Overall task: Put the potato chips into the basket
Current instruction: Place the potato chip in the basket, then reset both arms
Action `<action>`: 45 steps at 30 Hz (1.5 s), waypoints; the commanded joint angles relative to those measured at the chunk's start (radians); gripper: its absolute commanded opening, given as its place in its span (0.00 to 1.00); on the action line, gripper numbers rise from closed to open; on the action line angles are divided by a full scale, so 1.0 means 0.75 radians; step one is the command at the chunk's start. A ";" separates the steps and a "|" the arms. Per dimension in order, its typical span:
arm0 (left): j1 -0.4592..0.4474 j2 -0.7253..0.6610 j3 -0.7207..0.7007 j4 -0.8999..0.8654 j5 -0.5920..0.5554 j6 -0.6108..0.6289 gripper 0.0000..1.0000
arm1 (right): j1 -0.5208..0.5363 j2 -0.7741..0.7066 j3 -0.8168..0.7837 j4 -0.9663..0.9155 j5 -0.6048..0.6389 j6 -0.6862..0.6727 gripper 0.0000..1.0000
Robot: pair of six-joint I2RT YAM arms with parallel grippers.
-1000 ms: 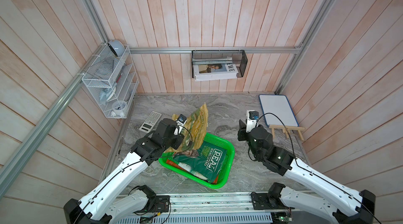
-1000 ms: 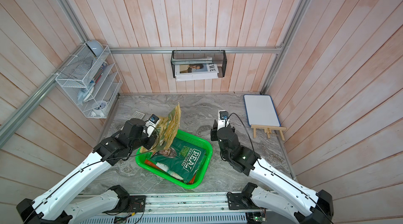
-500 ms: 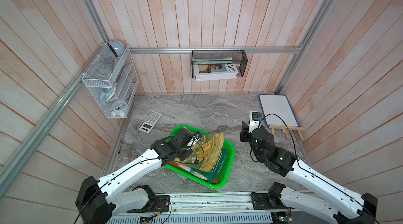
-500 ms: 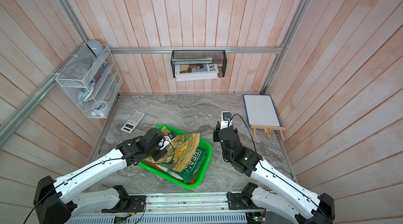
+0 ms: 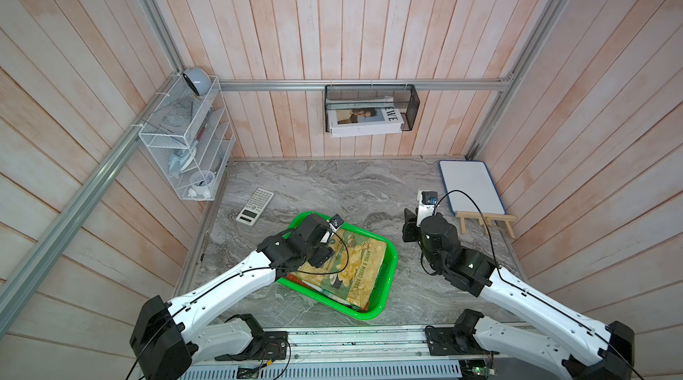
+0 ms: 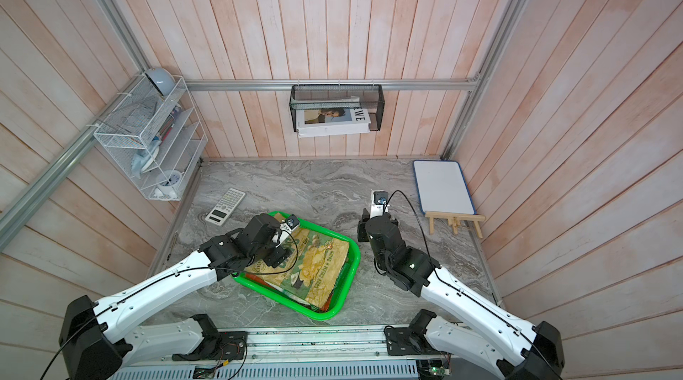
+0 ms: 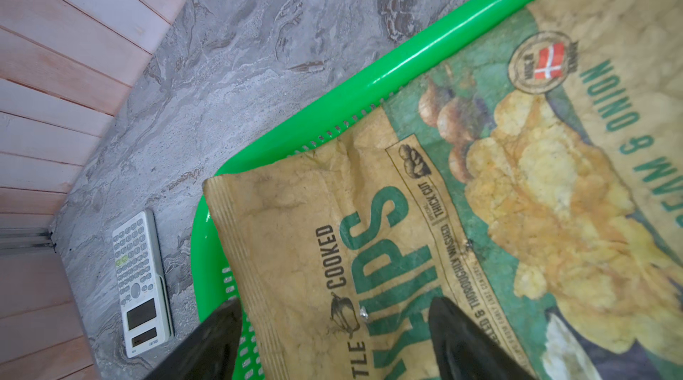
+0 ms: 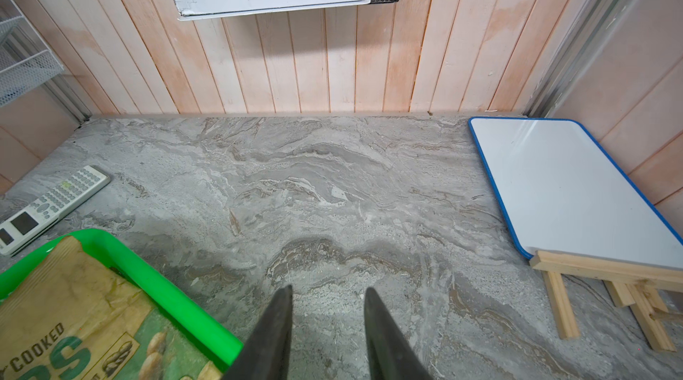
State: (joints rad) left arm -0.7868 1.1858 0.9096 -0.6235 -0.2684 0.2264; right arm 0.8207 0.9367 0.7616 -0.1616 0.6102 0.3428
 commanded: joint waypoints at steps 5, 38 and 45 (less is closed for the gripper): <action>-0.004 0.216 0.027 0.013 -0.153 -0.260 0.87 | -0.006 0.080 0.070 -0.022 -0.071 -0.021 0.36; 0.677 0.237 -0.420 1.381 -0.941 -0.432 1.00 | -1.052 0.404 -0.282 0.617 -0.102 -0.172 0.41; 0.739 0.396 -0.611 1.860 -0.690 -0.288 1.00 | -1.097 0.433 -0.482 0.941 -0.191 -0.372 0.40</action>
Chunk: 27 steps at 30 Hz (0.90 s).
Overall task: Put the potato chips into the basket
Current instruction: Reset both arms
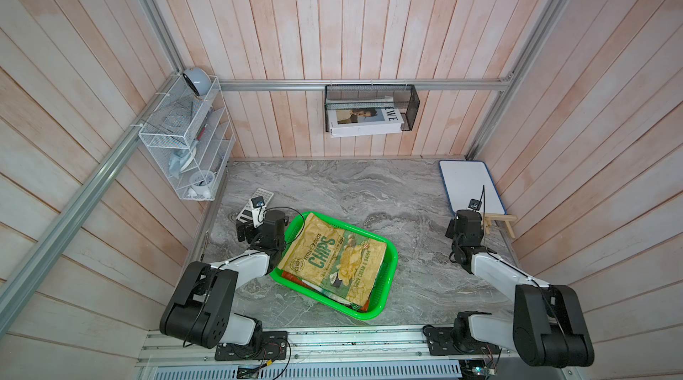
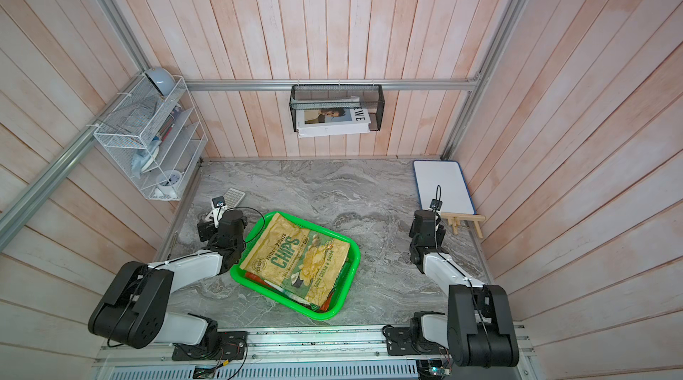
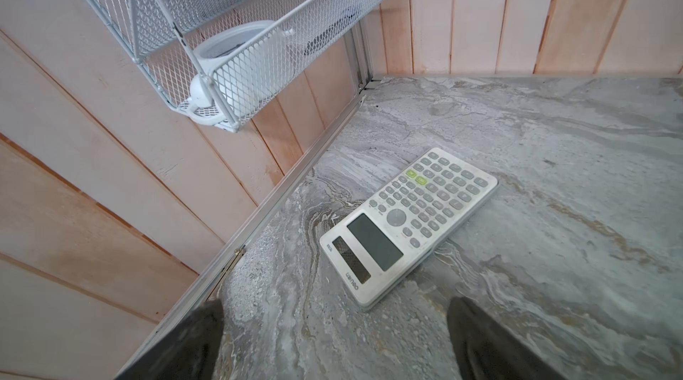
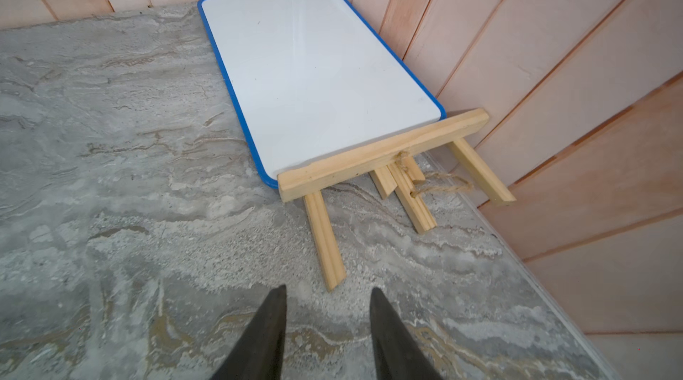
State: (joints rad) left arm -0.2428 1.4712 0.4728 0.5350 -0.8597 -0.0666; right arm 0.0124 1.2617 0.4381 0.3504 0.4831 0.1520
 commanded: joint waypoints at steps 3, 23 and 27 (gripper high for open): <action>0.118 0.021 -0.105 0.431 0.349 0.062 1.00 | -0.063 0.050 -0.113 0.429 -0.175 -0.120 0.40; 0.359 0.115 -0.130 0.516 1.002 -0.011 1.00 | -0.170 0.109 -0.080 0.457 -0.866 -0.139 0.40; 0.359 0.118 -0.122 0.505 0.974 -0.020 1.00 | -0.170 0.213 0.015 0.399 -0.834 -0.087 0.42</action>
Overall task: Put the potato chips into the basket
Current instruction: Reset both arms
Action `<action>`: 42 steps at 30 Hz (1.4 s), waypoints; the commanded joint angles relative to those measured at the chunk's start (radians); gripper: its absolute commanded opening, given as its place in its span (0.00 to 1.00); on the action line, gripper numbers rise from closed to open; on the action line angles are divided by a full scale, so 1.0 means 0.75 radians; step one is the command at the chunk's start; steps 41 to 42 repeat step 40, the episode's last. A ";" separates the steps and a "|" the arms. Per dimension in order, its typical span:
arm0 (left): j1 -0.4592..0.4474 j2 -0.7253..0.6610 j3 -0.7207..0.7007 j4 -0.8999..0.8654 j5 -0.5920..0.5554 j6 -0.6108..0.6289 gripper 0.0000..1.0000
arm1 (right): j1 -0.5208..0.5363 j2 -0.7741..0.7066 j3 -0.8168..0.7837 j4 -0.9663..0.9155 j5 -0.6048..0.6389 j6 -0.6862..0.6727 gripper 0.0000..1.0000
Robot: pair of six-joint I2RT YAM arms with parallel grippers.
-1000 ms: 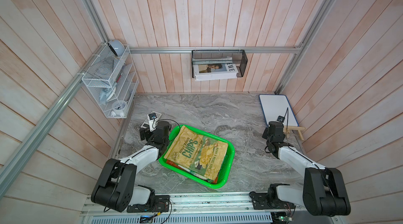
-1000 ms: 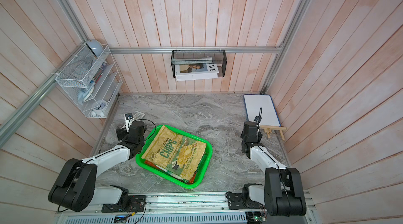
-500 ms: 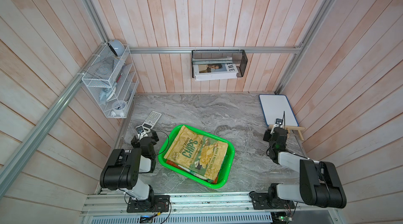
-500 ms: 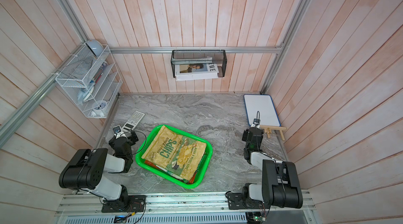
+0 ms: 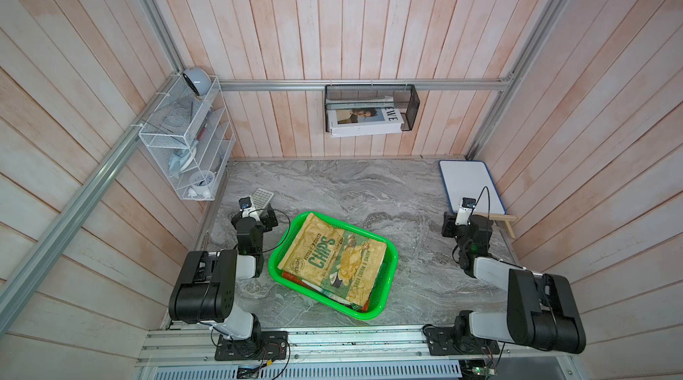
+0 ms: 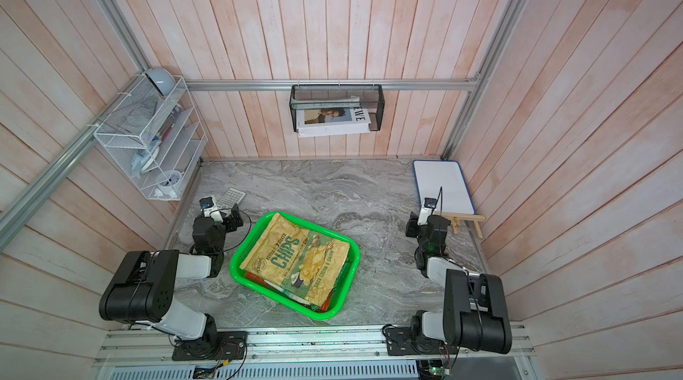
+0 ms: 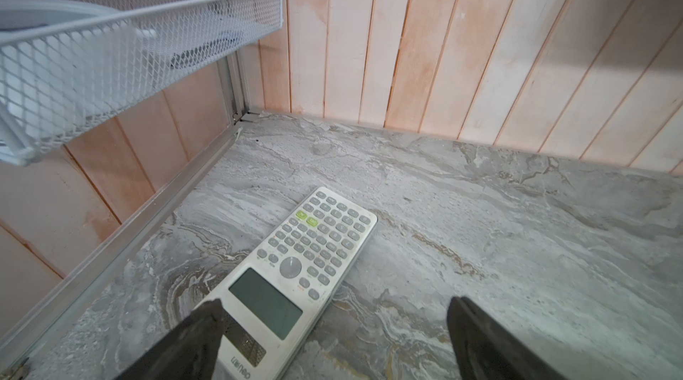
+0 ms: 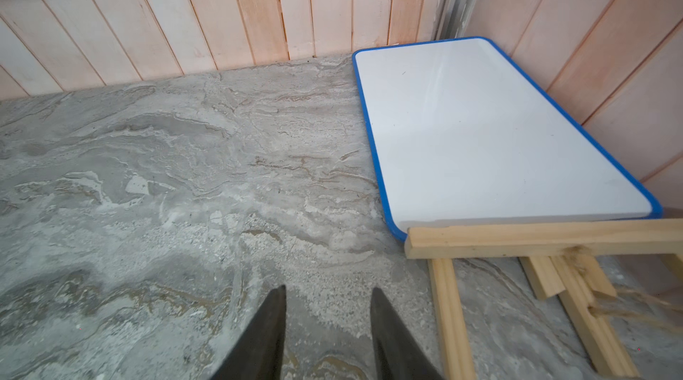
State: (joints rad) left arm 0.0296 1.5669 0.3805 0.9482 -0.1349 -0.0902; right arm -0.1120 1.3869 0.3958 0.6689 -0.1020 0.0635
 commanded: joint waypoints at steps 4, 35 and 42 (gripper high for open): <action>-0.005 -0.010 0.003 -0.051 -0.001 0.004 1.00 | -0.004 0.070 0.106 -0.048 -0.164 0.030 0.42; -0.005 -0.007 0.012 -0.063 -0.006 0.002 1.00 | 0.148 0.226 -0.031 0.340 0.301 0.007 0.98; -0.005 -0.011 0.007 -0.060 -0.006 0.004 1.00 | 0.148 0.227 -0.041 0.362 0.300 0.002 0.98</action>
